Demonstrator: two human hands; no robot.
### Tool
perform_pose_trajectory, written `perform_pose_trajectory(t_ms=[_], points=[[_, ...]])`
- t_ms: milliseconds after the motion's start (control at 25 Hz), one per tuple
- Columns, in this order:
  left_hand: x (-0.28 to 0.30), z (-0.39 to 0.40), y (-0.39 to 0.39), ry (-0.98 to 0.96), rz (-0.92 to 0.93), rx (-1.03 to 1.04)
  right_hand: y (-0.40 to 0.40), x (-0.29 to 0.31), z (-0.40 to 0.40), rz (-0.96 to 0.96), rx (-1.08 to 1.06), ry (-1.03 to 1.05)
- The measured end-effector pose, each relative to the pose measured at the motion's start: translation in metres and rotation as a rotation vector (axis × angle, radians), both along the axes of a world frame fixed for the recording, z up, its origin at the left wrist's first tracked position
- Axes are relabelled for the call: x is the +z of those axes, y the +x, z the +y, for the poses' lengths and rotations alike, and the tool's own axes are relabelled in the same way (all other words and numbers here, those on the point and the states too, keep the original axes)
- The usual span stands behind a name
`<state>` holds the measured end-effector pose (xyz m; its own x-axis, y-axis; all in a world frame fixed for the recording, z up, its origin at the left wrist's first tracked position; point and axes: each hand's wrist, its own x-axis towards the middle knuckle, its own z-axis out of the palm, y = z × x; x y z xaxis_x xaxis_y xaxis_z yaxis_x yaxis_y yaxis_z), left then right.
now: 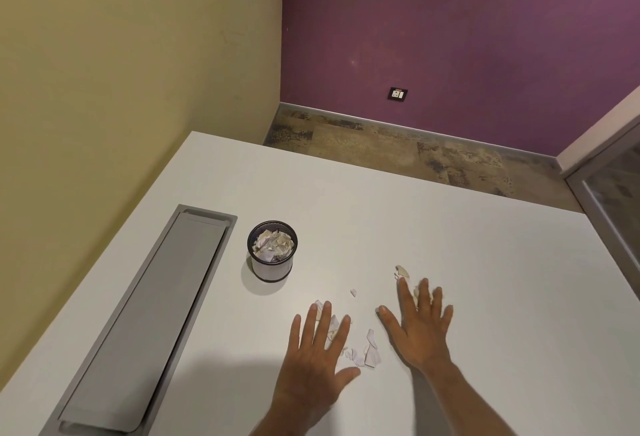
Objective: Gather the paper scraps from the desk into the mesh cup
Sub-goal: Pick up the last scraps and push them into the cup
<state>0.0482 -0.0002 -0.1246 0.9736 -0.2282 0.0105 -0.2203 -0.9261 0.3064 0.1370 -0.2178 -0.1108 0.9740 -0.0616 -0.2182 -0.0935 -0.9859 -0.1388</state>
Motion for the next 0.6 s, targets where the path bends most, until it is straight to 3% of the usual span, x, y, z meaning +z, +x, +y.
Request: perform_pose_trajectory(t_ms=[400, 480, 600], points=[[-0.006, 0.021, 0.002, 0.054, 0.005, 0.063, -0.028, -0.003, 0.061, -0.05, 0.558, 0.107], [-0.004, 0.026, 0.001, 0.031, 0.038, 0.072, -0.027, -0.002, 0.061, -0.086, 0.527, 0.162], [-0.003, 0.027, -0.001, -0.005, 0.06, 0.063, -0.005, 0.004, 0.038, -0.142, 0.206, 0.173]])
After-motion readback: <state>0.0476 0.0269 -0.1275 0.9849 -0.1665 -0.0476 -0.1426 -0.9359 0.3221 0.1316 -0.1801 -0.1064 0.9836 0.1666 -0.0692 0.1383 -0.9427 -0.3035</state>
